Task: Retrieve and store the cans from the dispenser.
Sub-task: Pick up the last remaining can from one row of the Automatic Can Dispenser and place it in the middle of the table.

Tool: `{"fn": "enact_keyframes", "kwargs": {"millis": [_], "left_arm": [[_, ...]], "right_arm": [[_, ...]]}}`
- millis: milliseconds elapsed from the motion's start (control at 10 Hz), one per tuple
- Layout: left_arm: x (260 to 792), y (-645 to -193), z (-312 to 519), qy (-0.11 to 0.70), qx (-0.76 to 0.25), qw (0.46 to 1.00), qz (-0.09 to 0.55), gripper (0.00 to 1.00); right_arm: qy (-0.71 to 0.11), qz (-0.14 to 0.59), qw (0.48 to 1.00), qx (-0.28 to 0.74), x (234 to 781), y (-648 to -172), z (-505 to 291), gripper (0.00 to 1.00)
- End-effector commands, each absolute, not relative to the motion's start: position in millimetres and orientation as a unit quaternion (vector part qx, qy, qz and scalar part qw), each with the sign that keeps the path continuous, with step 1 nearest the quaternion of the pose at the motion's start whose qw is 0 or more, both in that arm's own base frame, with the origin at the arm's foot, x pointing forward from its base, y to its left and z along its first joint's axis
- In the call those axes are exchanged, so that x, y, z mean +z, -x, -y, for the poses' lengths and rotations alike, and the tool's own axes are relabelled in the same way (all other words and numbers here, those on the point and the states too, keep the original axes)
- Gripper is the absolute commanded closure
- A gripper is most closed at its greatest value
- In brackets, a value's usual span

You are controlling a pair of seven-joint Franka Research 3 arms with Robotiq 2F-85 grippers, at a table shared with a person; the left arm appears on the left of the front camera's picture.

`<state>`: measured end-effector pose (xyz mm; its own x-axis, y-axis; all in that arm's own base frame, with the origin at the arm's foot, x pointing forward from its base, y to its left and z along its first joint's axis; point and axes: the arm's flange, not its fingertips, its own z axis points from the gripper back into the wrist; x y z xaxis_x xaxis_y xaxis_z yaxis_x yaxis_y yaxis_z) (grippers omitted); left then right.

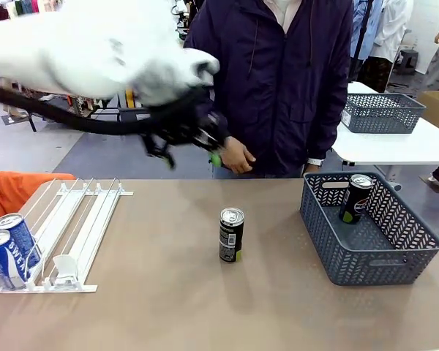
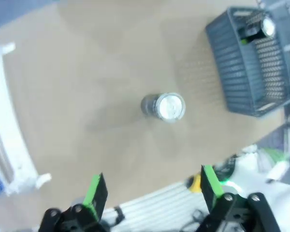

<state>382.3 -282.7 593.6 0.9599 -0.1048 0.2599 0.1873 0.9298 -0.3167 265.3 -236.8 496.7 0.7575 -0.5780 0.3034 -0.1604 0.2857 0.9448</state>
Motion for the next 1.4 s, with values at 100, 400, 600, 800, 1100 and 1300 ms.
{"fn": "enact_keyframes", "kwargs": {"millis": [100,400,600,800,1100,1300], "left_arm": [[587.0,-363.6,80.6,0.295,0.031,0.945,0.134,0.00],[558.8,-348.9,-80.1,0.483,0.078,0.862,0.131,0.00],[537.4,-331.4,-166.4,0.575,0.108,0.800,0.132,0.00],[516.6,-323.3,-204.0,0.587,0.102,0.799,0.086,0.00],[529.3,-309.9,-182.3,0.569,0.126,0.798,0.152,0.00],[529.3,-309.9,-182.3,0.569,0.126,0.798,0.152,0.00]], "right_arm": [[-0.583,0.330,0.730,-0.134,497.9,-267.2,236.8,0.00],[-0.583,0.330,0.730,-0.134,497.9,-267.2,236.8,0.00],[-0.583,0.330,0.730,-0.134,497.9,-267.2,236.8,0.00],[-0.583,0.330,0.730,-0.134,497.9,-267.2,236.8,0.00],[-0.583,0.330,0.730,-0.134,497.9,-267.2,236.8,0.00],[-0.583,0.330,0.730,-0.134,497.9,-267.2,236.8,0.00]]}}
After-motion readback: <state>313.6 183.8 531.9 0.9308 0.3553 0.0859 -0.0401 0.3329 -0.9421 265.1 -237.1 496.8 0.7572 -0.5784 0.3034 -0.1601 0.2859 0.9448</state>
